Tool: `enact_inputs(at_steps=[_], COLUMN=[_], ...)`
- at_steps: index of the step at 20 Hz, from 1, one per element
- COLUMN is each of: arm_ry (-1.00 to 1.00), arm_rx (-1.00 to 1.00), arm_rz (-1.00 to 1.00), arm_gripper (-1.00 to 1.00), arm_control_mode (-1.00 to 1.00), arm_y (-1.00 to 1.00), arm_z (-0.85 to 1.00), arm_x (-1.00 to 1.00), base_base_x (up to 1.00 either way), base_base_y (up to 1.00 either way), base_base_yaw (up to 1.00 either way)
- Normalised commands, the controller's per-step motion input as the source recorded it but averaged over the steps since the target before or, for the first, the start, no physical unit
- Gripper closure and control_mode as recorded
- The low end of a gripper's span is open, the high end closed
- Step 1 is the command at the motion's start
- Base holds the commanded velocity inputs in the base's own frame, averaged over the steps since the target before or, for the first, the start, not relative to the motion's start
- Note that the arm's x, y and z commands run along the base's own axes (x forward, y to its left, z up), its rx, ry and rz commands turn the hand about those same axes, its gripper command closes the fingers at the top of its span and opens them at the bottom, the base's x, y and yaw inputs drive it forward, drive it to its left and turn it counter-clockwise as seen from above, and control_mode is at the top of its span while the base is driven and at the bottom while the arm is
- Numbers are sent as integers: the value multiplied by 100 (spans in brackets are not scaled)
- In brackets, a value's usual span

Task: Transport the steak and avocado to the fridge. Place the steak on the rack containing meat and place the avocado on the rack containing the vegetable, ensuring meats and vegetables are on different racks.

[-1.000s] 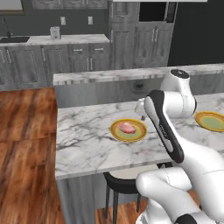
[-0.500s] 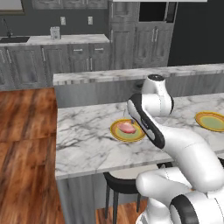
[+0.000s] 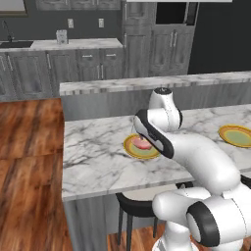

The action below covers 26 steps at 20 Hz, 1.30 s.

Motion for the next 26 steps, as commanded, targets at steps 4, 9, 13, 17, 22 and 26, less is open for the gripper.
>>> enact_inputs(at_steps=[4,9,13,17,22,26], arm_ry=[-6,0,1,6,11,13], arm_rx=[-4,-9,-16,-7,-1,-3], arm_rz=[2,2,1,3,5,10], arm_gripper=[-100,-100,-100,-100,-100,-100], arm_control_mode=[-100,-100,-100,-100,-100,-100], arm_y=[2,0,0,16,32,3], arm_z=[-21,-21,-4,-8,-1,-10], arm_x=[6,16,11,45,81,61], base_base_x=[0,0,0,0,0,0], base_base_y=[0,0,0,0,0,0], base_base_yaw=[0,0,0,0,0,0])
